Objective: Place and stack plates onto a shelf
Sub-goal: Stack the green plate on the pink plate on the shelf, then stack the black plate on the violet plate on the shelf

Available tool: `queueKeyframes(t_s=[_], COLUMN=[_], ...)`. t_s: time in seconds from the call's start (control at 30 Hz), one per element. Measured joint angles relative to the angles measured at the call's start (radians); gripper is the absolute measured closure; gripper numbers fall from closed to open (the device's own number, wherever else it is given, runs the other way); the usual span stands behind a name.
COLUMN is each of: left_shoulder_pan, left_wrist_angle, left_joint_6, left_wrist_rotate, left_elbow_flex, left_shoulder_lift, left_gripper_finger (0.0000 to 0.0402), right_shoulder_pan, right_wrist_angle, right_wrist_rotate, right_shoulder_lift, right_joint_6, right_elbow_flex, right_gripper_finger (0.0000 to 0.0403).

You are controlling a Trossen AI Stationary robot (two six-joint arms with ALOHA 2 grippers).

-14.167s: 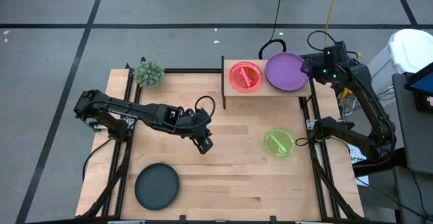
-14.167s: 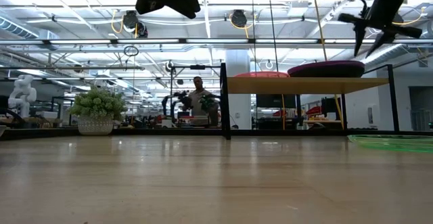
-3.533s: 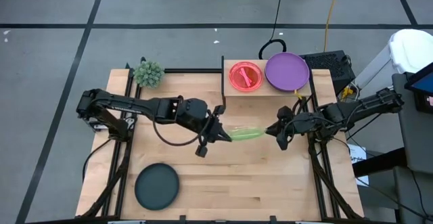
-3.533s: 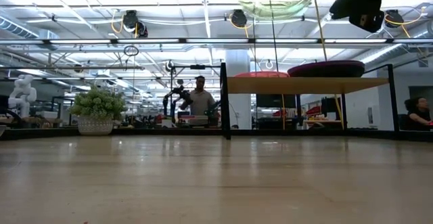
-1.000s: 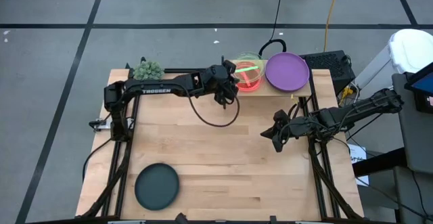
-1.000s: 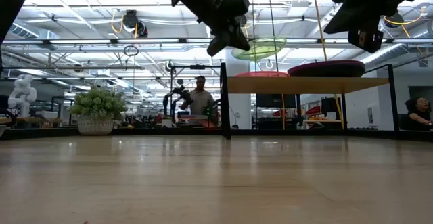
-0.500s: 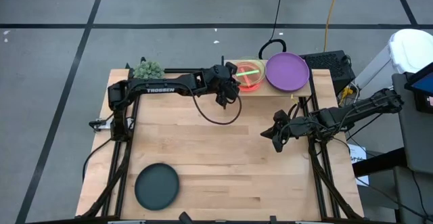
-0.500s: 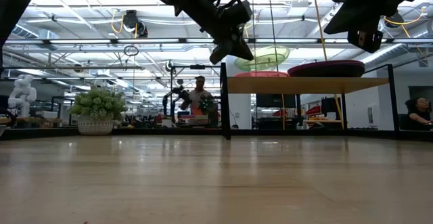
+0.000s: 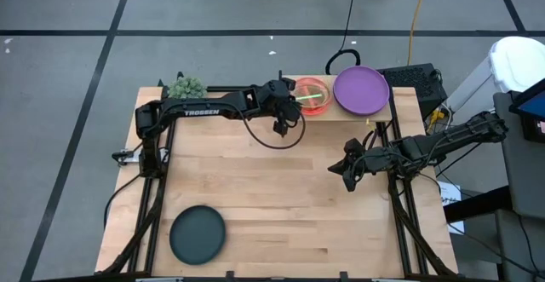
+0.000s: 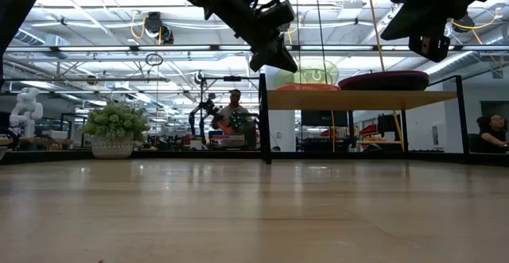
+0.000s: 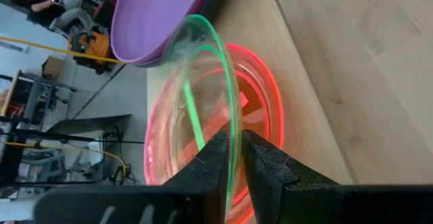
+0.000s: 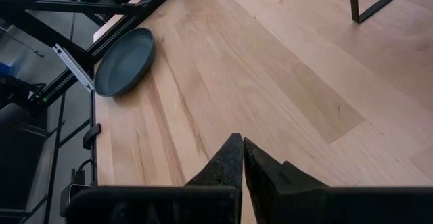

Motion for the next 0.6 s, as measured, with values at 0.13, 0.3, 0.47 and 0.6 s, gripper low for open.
queueKeyframes(t_s=[0.13, 0.3, 0.47, 0.6], left_shoulder_pan=[-0.001, 0.000, -0.002, -0.010], left_wrist_angle=[-0.002, -0.002, -0.004, -0.003], left_joint_6=[-0.001, -0.067, -0.163, -0.177], left_wrist_rotate=[0.009, 0.071, 0.101, 0.065], left_elbow_flex=[0.000, 0.000, 0.000, 0.000], left_shoulder_lift=[0.000, 0.000, 0.000, -0.009], left_gripper_finger=[0.0341, 0.0339, 0.0338, 0.0338], right_shoulder_pan=[0.000, 0.000, 0.000, 0.000], right_wrist_angle=[0.000, 0.000, 0.000, 0.000], right_wrist_rotate=[0.000, 0.000, 0.000, 0.000], right_shoulder_lift=[0.000, 0.000, 0.000, 0.000], right_joint_6=[0.000, -0.003, -0.004, -0.004], right_elbow_flex=[0.000, 0.000, 0.000, 0.000], right_gripper_finger=[0.0403, 0.0403, 0.0403, 0.0403])
